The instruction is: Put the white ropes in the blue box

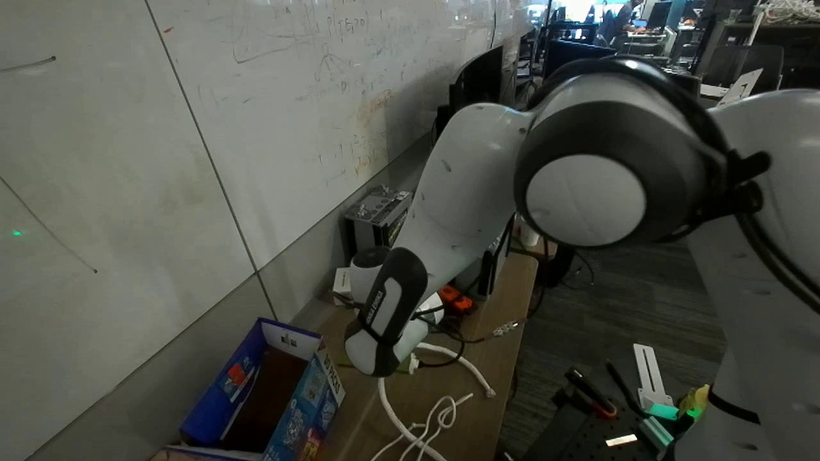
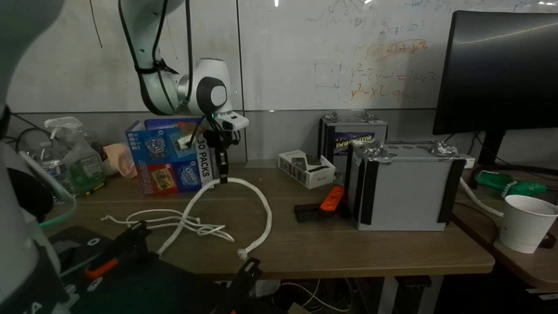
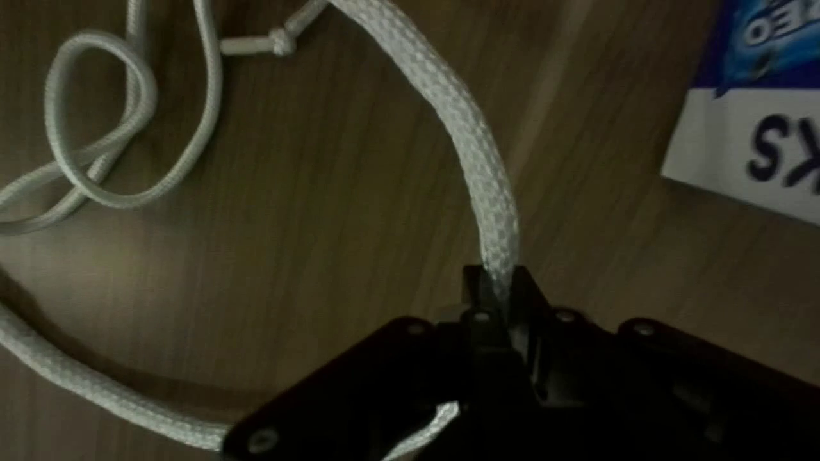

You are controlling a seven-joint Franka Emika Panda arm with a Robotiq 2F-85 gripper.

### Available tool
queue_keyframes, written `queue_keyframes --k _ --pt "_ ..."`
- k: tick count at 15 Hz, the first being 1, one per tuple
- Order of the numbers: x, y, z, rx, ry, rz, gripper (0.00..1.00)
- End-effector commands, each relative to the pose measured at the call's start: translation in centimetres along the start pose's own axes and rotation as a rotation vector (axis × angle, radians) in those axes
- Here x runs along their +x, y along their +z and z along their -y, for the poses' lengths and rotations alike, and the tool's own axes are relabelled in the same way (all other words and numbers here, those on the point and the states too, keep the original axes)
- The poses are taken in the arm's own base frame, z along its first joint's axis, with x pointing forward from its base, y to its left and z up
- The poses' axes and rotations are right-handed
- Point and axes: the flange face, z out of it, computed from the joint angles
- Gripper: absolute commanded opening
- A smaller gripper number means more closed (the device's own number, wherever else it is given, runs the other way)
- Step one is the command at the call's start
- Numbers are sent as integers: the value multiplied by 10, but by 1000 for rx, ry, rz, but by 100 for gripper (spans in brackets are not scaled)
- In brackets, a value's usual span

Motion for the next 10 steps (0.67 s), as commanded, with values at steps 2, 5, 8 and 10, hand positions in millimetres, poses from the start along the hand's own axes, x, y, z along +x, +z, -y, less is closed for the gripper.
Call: queue_keyframes --k 2,5,8,10 --pt "-40 -94 -2 86 -17 -6 3" --pt "-65 -150 4 137 -5 -44 3" --pt "-92 -209 14 190 22 -100 3" --pt "-110 -252 20 226 75 -153 3"
